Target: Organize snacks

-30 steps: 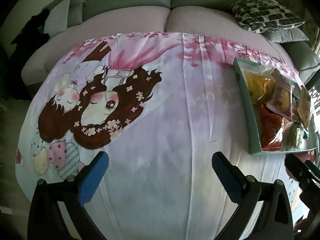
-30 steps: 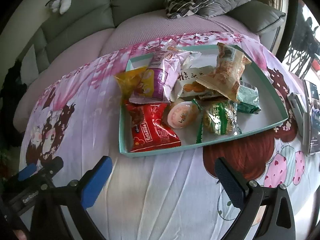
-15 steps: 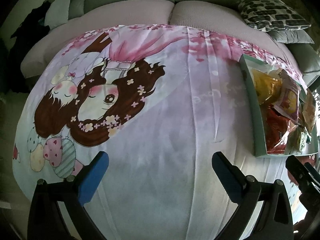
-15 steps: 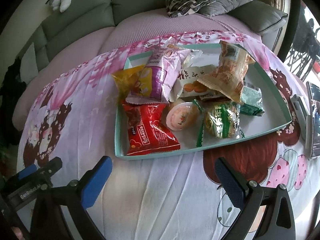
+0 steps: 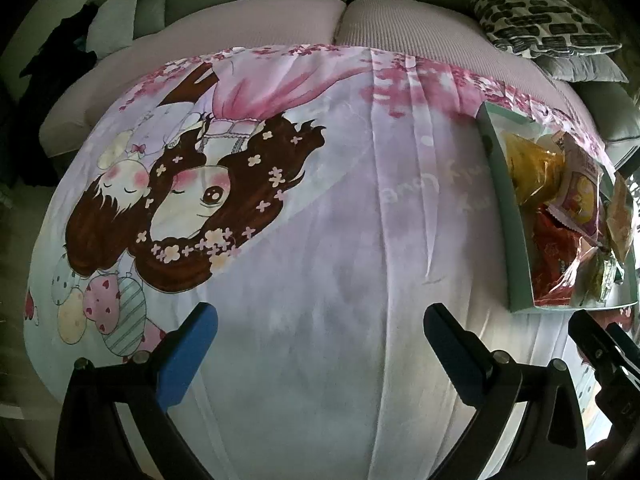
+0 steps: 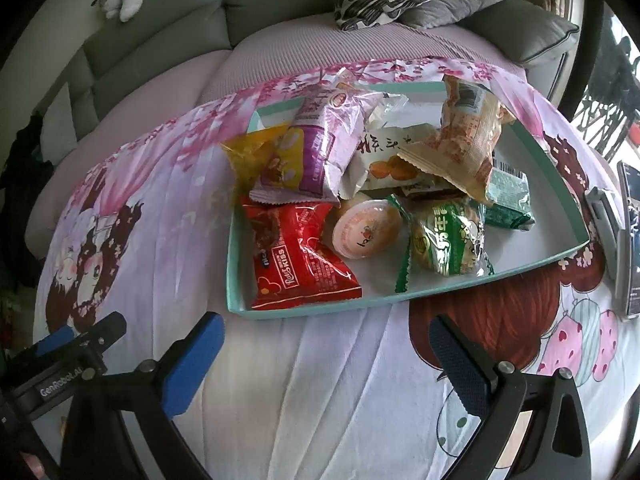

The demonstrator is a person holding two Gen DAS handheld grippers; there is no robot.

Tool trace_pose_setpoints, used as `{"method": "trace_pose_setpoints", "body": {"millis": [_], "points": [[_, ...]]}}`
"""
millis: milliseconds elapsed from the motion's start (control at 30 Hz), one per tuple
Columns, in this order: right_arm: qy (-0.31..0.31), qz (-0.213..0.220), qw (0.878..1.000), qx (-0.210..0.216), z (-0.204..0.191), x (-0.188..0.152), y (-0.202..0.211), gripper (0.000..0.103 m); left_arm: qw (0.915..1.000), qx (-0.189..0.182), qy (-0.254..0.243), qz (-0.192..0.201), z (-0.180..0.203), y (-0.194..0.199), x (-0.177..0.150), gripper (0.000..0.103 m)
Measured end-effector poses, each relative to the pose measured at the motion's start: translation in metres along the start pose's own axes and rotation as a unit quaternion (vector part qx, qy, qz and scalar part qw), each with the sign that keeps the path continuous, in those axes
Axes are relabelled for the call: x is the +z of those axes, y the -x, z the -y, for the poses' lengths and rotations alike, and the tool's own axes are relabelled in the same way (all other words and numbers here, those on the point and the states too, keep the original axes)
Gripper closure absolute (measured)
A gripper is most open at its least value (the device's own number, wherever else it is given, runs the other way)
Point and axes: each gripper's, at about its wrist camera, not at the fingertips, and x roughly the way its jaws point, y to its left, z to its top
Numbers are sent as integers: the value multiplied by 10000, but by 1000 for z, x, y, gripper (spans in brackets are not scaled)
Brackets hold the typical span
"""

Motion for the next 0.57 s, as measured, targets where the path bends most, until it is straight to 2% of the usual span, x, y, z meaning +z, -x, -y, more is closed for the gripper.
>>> {"method": "trace_pose_setpoints", "body": {"millis": [367,567], "points": [[-20,-11,10000,9,1,0,0,0,9999,92,-16,120,-1,3,0,1],[-48,-6,10000,6,2,0,0,0,9998,-18,-39,183,1,6,0,1]]}}
